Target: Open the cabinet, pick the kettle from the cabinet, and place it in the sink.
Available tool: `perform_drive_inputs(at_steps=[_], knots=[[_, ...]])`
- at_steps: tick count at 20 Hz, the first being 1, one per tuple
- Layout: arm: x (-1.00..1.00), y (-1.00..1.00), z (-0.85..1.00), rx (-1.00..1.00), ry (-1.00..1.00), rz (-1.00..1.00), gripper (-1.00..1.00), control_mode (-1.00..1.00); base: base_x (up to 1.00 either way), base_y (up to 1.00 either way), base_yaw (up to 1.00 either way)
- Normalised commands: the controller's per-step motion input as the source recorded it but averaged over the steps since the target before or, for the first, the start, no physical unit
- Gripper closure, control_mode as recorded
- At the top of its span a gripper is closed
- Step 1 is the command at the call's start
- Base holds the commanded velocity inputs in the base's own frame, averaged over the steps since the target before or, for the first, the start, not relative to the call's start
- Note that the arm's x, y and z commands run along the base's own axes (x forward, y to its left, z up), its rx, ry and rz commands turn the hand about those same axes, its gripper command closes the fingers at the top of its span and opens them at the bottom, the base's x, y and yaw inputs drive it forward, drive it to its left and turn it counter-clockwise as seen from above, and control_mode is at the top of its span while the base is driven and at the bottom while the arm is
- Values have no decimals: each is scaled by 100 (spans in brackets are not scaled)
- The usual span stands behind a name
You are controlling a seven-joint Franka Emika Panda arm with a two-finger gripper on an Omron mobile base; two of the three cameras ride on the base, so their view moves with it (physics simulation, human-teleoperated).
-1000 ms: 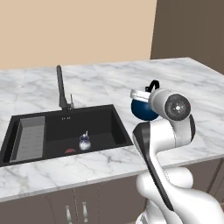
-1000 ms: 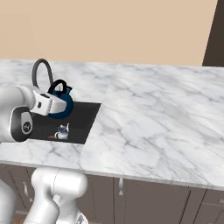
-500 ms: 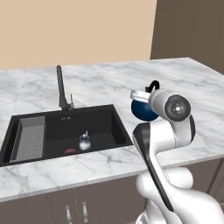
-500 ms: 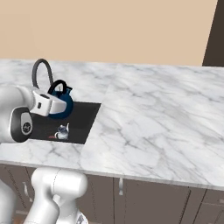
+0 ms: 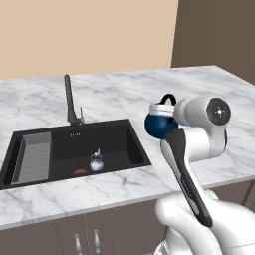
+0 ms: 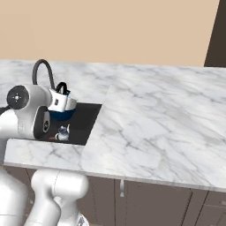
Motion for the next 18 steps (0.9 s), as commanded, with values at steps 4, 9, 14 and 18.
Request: perform_drive_inputs(at_steps=[4,9,14,18], knots=[[42,0,-4,0,24,35,100,-100,0,0,0],[49,4,-8,-1,23,29,100,-100,0,0,0],[44,14,-16,-7,16,27,100,-100,0,0,0],[33,16,-20,-8,2,31,100,-100,0,0,0]])
